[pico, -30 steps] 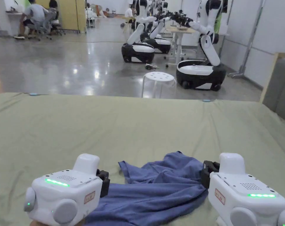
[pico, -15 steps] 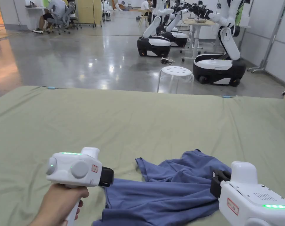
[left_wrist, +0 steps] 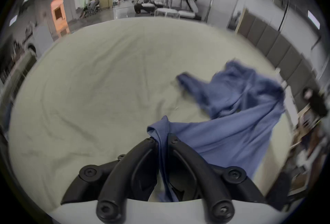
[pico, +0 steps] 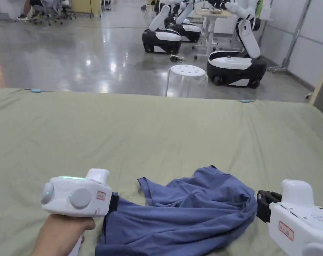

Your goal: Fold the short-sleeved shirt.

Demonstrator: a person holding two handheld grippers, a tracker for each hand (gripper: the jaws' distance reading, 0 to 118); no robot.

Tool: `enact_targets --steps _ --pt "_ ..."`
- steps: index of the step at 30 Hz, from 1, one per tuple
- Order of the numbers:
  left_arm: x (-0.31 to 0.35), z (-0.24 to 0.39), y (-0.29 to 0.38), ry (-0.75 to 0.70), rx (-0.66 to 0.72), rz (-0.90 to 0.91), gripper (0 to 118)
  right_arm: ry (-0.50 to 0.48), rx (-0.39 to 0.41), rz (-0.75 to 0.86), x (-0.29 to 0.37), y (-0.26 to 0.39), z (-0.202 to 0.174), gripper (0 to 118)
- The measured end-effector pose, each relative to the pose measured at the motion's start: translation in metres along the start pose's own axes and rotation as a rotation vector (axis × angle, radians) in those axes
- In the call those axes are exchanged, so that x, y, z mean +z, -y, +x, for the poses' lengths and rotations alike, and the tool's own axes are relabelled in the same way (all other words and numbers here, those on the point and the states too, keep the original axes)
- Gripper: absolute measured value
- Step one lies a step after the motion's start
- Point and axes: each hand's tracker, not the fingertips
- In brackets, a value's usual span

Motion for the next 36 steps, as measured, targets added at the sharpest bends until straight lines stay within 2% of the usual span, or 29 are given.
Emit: enact_targets --steps 5,9,12,14,15,16,17,18,19,20,25,26,27,28,30,32,36 --pt "0.044 0.015 -0.003 0.027 -0.048 0.083 9 -0.003 0.025 -0.053 -0.023 -0.025 0.009 0" --pt "0.049 0.020 0.008 0.029 -0.079 0.112 9 0.015 0.042 -0.136 -0.073 -0.058 0.015 1" --pt "0.043 0.016 0.015 0.047 -0.066 0.120 9 -0.029 0.061 -0.256 -0.127 -0.086 0.012 9" --pt "0.038 0.013 0.019 0.056 -0.060 0.123 9 -0.084 0.025 -0.315 -0.170 -0.099 0.010 43" --pt "0.035 0.011 0.020 0.061 -0.059 0.117 9 -0.108 -0.001 -0.375 -0.194 -0.104 0.009 68" --pt "0.030 0.008 0.020 0.064 -0.060 0.113 9 -0.123 -0.041 -0.425 -0.217 -0.106 0.009 100" --pt "0.026 0.006 0.020 0.062 -0.063 0.111 9 -0.127 -0.086 -0.478 -0.240 -0.106 0.009 100" --pt "0.024 0.003 0.021 0.060 -0.066 0.107 9 -0.120 -0.118 -0.525 -0.261 -0.105 0.009 105" --pt "0.021 0.001 0.021 0.059 -0.069 0.104 9 -0.103 -0.133 -0.540 -0.276 -0.103 0.009 112" --pt "0.015 -0.005 0.019 0.060 -0.070 0.098 9 -0.096 -0.137 -0.554 -0.291 -0.101 0.010 113" --pt "-0.002 -0.022 0.016 0.068 -0.063 0.071 9 -0.047 -0.125 -0.696 -0.322 -0.086 0.008 111" --pt "-0.004 -0.023 0.016 0.067 -0.062 0.068 9 -0.040 -0.130 -0.727 -0.323 -0.083 0.009 102" --pt "-0.007 -0.023 0.016 0.065 -0.063 0.066 9 -0.032 -0.143 -0.740 -0.323 -0.082 0.010 71" --pt "-0.011 -0.026 0.015 0.062 -0.063 0.062 9 -0.018 -0.172 -0.752 -0.323 -0.080 0.012 10" --pt "-0.016 -0.028 0.015 0.057 -0.056 0.063 9 -0.035 -0.254 -0.701 -0.311 -0.082 0.018 8" --pt "-0.014 -0.029 0.016 0.036 -0.052 0.070 9 -0.070 -0.266 -0.678 -0.296 -0.089 0.023 8" --pt "0.020 -0.028 0.005 -0.011 -0.035 0.151 8 -0.086 -0.310 -0.470 -0.236 -0.125 0.039 8"
